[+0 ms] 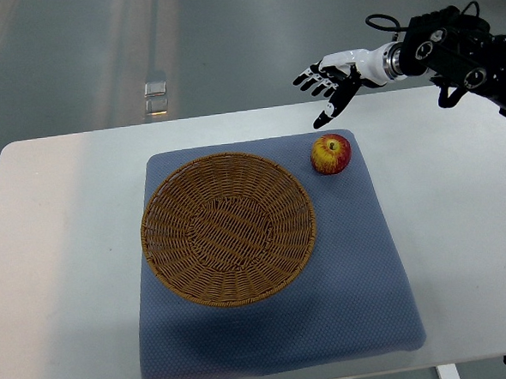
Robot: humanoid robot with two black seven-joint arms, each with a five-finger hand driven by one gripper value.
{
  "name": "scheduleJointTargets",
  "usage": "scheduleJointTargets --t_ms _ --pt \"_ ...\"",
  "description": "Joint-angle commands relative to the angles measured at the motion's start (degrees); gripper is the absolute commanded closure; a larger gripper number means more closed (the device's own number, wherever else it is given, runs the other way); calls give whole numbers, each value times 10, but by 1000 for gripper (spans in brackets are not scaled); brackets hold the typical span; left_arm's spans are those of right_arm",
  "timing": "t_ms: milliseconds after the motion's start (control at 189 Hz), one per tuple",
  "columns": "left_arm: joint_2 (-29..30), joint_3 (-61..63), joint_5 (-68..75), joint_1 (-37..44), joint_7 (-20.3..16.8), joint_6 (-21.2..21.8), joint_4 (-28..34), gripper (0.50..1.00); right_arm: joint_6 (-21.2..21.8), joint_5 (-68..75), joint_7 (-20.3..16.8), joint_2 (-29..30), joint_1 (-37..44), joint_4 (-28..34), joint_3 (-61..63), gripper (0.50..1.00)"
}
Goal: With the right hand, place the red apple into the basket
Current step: 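Move the right hand over the red-yellow apple beside the basket, then lower the right hand and close its fingers around the apple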
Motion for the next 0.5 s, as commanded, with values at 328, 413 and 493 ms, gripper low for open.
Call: scheduleJointTargets --t_ms 328,413,493 --pt "0 -1 -1 0 0 0 2 500 -69 -69 0 72 -39 -12 -136 579" --pt "0 0 -1 1 0 0 2 500 -80 -70 0 72 -50 -18 -136 581" --pt "0 0 -1 1 0 0 2 500 -86 -70 0 72 -52 -18 -137 581"
